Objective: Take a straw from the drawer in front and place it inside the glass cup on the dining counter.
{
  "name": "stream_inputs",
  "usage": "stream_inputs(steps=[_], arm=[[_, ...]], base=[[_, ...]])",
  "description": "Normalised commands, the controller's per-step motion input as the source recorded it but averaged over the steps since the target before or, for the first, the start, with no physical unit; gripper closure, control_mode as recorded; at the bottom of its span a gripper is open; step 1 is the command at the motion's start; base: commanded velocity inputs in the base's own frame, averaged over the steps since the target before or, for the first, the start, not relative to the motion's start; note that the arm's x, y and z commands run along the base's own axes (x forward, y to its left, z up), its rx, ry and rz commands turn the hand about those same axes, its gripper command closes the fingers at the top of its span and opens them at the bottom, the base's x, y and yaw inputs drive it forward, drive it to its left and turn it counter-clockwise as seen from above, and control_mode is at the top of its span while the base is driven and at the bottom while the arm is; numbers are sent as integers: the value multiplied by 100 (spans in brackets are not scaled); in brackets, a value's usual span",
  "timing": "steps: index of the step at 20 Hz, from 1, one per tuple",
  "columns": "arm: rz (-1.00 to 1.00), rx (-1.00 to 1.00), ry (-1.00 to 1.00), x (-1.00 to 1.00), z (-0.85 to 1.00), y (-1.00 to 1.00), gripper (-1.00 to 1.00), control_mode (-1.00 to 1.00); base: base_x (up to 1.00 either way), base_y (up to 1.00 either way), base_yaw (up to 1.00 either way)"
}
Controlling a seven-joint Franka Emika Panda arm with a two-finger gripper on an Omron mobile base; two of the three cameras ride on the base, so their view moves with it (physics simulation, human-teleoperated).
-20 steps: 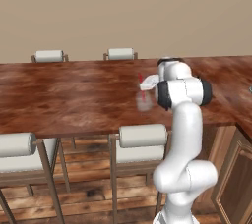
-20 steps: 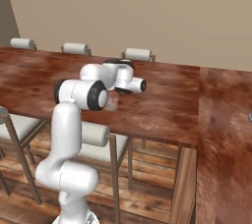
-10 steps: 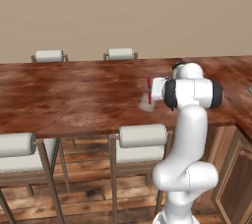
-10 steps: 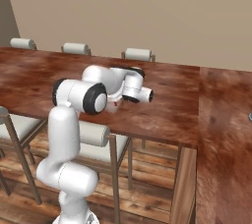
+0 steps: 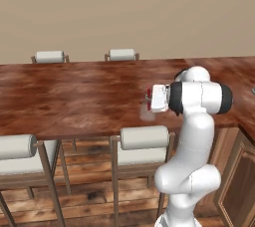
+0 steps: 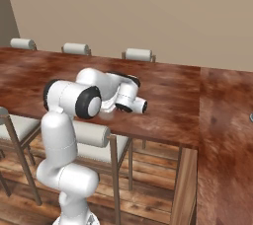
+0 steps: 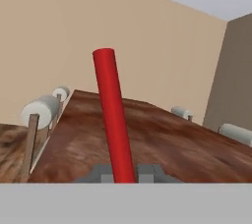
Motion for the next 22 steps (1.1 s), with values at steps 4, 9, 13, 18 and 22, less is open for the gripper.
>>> stream_inputs(steps=[4,9,13,18,22], arm=[[0,0,1,-9,-11,48,100,-100],[0,0,5,0,-11,19,100,-100],[0,0,7,23,-41,1,100,-100],[0,0,6,26,-31,-1,100,-100],[0,0,3,22,-21,0,-100,-100]], base=[[0,0,0],[0,0,0],[0,0,0],[0,0,0],[0,0,0]])
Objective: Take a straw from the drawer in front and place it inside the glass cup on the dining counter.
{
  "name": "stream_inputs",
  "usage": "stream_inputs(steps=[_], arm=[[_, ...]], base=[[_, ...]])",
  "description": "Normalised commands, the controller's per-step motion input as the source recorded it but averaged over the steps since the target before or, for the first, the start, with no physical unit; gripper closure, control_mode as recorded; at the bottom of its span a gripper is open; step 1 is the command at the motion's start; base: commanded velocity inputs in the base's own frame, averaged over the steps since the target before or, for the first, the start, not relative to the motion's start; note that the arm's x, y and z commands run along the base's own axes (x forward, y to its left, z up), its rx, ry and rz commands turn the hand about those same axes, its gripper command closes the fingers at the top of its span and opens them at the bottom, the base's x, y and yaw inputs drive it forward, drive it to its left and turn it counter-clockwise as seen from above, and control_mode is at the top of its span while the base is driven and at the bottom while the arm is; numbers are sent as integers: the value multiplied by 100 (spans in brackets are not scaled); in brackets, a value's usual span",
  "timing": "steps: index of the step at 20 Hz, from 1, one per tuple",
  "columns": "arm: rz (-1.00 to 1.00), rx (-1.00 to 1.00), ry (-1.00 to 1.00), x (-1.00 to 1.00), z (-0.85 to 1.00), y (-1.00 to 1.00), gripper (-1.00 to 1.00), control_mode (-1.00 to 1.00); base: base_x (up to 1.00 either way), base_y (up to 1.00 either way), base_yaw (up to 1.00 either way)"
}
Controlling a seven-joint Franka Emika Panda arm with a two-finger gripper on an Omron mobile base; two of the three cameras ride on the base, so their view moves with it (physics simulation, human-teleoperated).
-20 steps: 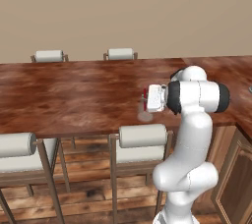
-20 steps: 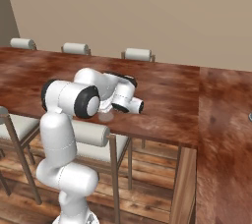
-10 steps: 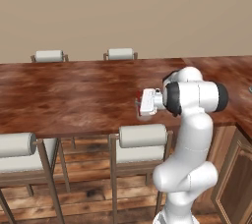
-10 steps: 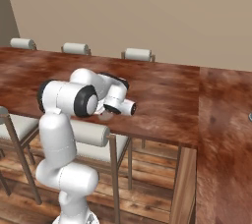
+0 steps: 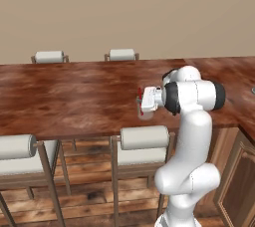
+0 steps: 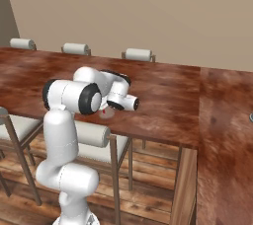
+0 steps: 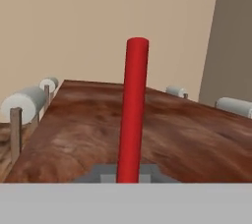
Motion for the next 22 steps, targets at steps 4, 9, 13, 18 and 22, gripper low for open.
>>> stream_inputs(steps=[4,9,13,18,22], arm=[[0,0,1,-3,-3,-7,-100,-100],[0,0,0,-24,1,-12,-100,-100],[0,0,0,-8,25,-28,-100,-100],[0,6,0,-2,59,-63,-100,-100],[0,8,0,-21,65,-71,-100,-100]], base=[[0,0,0],[0,0,0],[0,0,0],[0,0,0],[0,0,0]])
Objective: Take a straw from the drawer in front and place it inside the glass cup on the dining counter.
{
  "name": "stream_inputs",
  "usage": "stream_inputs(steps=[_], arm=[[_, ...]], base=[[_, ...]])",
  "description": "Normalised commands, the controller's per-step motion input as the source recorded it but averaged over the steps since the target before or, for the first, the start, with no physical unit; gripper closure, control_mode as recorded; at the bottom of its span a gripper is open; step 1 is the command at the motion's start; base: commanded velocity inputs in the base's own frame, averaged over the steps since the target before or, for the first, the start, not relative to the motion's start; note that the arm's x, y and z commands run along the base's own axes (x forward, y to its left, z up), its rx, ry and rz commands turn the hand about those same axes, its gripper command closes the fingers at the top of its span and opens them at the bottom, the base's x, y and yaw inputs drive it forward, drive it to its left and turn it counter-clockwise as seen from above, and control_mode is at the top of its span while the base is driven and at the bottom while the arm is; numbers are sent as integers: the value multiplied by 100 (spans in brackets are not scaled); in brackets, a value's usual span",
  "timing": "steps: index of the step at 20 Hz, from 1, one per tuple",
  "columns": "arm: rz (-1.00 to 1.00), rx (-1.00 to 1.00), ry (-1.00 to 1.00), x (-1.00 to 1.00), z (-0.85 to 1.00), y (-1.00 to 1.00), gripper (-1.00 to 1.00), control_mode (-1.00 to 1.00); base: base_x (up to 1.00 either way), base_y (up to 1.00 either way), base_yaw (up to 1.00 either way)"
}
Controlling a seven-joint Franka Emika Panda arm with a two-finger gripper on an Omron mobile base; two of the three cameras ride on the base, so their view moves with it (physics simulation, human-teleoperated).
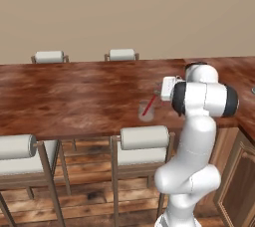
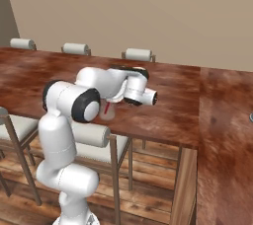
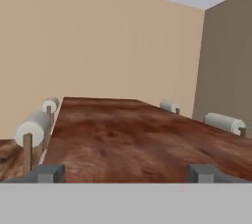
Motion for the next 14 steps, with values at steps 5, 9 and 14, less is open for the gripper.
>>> stream_inputs(steps=[5,9,14], arm=[[0,1,-3,-62,80,-29,-100,-100],[1,0,-13,-86,97,-3,-100,-100],[8,0,-23,-100,84,0,-100,-100]], base=[[0,0,0],[0,0,0],[0,0,0]])
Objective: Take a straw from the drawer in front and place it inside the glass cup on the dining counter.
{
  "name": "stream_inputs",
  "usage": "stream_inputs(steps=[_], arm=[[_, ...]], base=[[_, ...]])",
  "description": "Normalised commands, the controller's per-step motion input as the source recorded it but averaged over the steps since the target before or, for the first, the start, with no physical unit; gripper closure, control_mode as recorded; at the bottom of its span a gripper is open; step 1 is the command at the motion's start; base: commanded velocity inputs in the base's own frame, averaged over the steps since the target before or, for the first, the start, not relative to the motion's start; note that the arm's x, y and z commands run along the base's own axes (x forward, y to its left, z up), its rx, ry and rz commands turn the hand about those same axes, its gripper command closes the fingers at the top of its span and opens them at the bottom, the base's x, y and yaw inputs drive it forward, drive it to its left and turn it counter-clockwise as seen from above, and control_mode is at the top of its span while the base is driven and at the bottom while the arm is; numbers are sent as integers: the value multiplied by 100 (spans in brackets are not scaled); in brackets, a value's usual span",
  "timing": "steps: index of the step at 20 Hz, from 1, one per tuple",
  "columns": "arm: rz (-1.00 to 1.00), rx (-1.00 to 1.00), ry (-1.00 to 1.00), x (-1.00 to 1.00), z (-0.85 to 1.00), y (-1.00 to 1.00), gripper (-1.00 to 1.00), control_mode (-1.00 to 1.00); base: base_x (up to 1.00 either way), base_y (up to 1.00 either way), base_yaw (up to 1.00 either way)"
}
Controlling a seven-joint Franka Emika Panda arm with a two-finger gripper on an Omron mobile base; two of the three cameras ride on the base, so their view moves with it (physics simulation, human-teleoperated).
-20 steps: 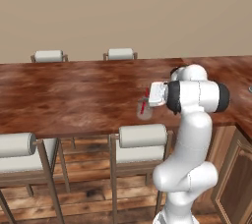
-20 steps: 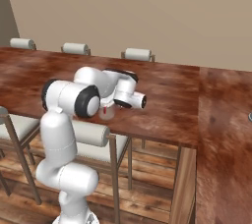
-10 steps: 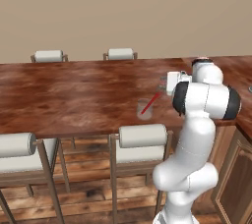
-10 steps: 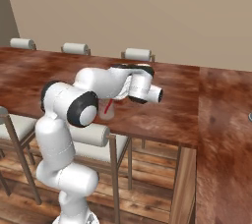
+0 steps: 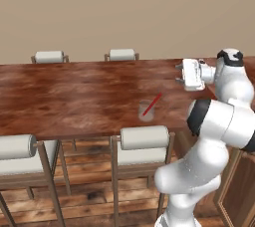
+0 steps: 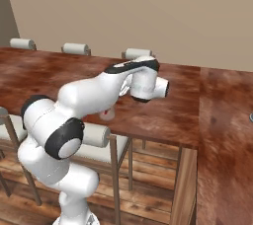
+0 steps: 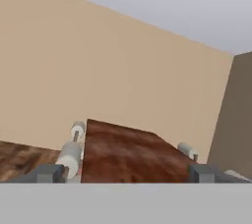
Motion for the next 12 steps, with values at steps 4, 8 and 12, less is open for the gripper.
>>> stream_inputs(steps=[4,8,12], arm=[[3,-5,-27,-100,61,0,-100,-100],[2,-6,-26,-100,51,-11,-100,-100],[1,-11,-12,-100,7,-12,-100,-100]], base=[[0,0,0],[0,0,0],[0,0,0]])
